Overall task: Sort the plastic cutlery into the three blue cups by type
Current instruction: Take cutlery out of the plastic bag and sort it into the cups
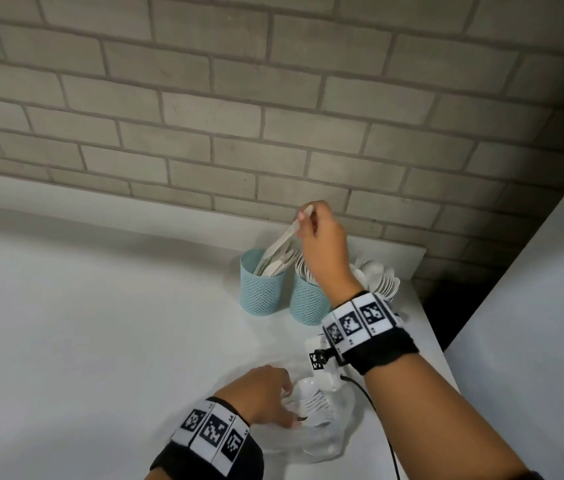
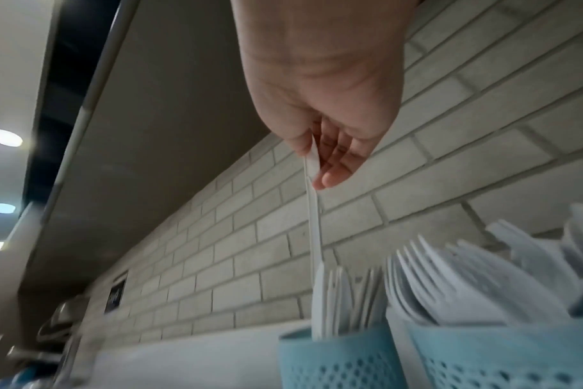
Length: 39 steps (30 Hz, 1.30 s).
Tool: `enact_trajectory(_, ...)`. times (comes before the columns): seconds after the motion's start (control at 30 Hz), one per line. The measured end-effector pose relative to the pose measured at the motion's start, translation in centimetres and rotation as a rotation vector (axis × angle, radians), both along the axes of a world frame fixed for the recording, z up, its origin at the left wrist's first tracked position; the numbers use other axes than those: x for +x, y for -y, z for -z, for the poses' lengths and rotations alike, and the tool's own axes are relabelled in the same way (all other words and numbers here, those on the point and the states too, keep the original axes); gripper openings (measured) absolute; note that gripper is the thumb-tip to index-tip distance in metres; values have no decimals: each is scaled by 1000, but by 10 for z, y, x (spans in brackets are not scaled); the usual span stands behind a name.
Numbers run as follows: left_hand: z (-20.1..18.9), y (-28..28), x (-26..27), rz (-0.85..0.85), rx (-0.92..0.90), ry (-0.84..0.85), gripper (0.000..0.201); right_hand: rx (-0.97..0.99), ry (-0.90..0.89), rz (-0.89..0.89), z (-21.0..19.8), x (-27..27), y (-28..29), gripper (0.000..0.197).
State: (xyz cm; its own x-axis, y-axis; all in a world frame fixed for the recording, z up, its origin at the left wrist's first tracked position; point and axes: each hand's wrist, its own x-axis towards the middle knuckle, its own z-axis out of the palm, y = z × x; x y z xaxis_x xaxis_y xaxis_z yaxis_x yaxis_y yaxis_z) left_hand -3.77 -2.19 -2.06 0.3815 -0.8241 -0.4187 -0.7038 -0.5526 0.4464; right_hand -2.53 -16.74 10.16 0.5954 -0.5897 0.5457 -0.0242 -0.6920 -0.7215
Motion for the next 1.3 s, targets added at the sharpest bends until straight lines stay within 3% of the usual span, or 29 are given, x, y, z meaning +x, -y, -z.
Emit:
enact_trajectory(0.17,3,2,-2,54,24,80,45,-411,-409,89,32,23,-5,29)
enact_trajectory(0.27,1,4,0,75,23,98,45,-477,-723,36,45,28,-2,34)
enact_trajectory(0.33,0,4,1,89,26,103,45,-426,-729,12,43,23,-3,33)
enact_trajectory(0.5,0,8,2,117,74,74,22,-260,-410,76,23,-9,-5,29)
enact_trajectory(0.6,2,12,1,78,88,55,32,-109,-336,-60,17,-38,-7,24)
enact_trajectory(0.77,2,16,-3,15,87,55,54,22,-769,-268,21,-86,-11,26)
enact_trajectory(0.87,0,16,-6,18,76,65,38,27,-976,-293,35,-105,-13,24)
enact_trajectory(0.93,-2,14,-8,24,51,71,34,38,-1021,-276,46,-114,-16,21)
enact_trajectory(1.1,0,12,-8,26,15,73,47,98,-1074,-198,66,-127,-21,21)
enact_trajectory(1.3,6,17,-1,-13,-42,126,39,158,-1201,-180,87,-129,-28,53)
